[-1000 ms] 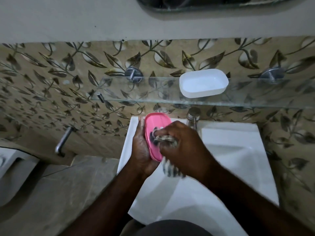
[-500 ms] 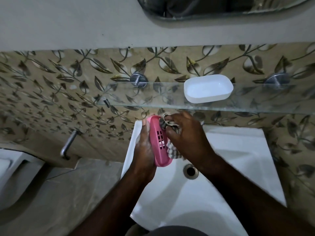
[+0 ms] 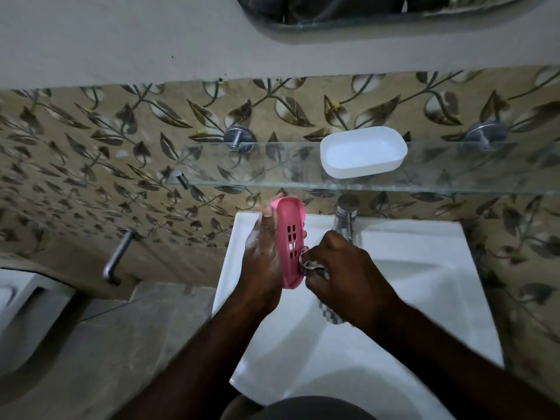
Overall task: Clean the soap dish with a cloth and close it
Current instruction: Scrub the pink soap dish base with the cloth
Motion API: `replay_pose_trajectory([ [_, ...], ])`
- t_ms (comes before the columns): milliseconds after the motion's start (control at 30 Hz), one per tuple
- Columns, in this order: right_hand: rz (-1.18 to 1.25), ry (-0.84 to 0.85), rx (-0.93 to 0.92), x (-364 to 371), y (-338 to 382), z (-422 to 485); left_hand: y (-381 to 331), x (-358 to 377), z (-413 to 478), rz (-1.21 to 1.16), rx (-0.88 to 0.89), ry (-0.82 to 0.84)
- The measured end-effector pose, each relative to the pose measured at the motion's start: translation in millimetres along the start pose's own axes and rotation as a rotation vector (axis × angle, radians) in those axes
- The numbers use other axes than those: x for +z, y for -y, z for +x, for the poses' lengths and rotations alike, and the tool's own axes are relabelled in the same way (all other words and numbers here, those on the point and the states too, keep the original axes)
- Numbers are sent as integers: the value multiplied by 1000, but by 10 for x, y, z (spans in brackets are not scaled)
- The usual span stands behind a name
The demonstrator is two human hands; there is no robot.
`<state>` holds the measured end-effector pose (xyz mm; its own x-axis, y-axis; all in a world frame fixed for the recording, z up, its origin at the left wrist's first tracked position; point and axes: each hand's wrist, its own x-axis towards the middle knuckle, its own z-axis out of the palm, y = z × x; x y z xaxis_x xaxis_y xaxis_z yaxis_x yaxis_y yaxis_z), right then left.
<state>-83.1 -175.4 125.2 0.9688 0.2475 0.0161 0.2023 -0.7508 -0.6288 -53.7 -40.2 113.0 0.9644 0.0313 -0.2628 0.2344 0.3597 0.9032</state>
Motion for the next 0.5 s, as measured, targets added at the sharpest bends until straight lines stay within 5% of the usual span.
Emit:
replay_pose_trajectory([
  [133, 98, 46, 33, 17, 67, -15, -33, -27, 42, -9, -34, -44],
  [300, 953, 159, 218, -75, 96, -28, -13, -31, 42, -96, -141, -27],
  [500, 488, -357, -59, -61, 235, 278, 38, 80, -61, -170, -138, 55],
])
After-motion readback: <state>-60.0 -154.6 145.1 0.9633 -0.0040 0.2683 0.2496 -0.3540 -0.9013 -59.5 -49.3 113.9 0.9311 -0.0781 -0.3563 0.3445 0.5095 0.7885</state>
